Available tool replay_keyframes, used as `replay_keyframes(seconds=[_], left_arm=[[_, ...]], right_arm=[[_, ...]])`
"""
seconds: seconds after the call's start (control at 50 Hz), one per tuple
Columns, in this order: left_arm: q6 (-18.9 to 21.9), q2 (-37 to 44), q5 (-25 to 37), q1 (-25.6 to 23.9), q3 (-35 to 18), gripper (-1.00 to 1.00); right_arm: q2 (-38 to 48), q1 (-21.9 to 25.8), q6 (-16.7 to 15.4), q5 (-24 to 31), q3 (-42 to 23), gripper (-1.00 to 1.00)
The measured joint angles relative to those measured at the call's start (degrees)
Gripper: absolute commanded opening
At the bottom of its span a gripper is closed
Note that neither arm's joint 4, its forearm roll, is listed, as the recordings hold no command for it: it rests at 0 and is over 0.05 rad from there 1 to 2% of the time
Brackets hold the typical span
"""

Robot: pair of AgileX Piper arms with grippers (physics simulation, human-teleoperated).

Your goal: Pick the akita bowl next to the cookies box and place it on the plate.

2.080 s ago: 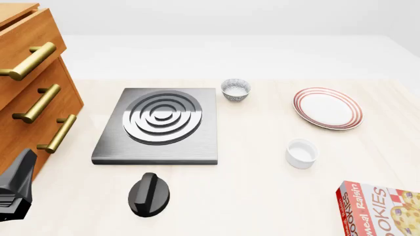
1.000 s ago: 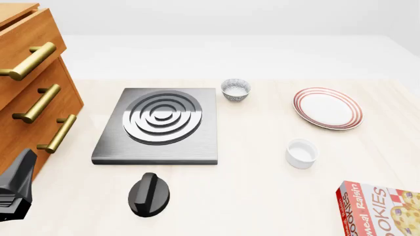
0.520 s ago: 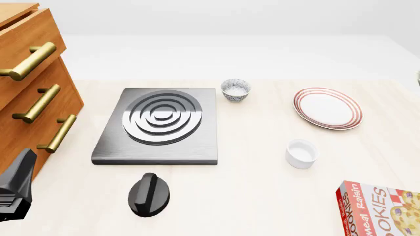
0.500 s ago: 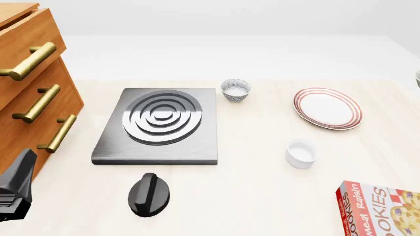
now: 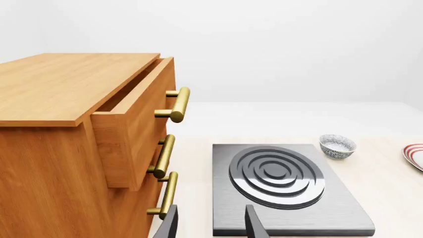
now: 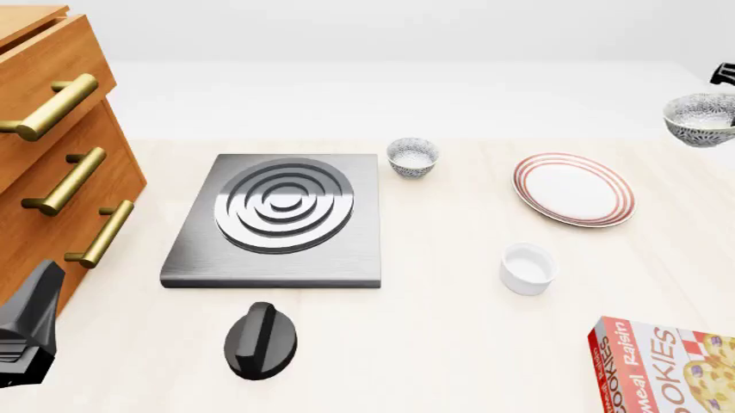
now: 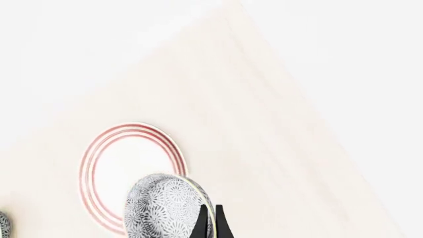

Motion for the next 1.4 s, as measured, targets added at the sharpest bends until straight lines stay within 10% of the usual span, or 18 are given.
replay_keyframes(seconds=[0.7,1.4], left_arm=[[0.0,0.0,0.0,0.0,0.0,1.0],[0.0,0.0,0.0,0.0,0.0,1.0]], right_arm=[[6.67,12.37,5.34,-4.71,-4.49,-1.0],[10.95,14.73,8.31,-14.32,2.09,-1.0]])
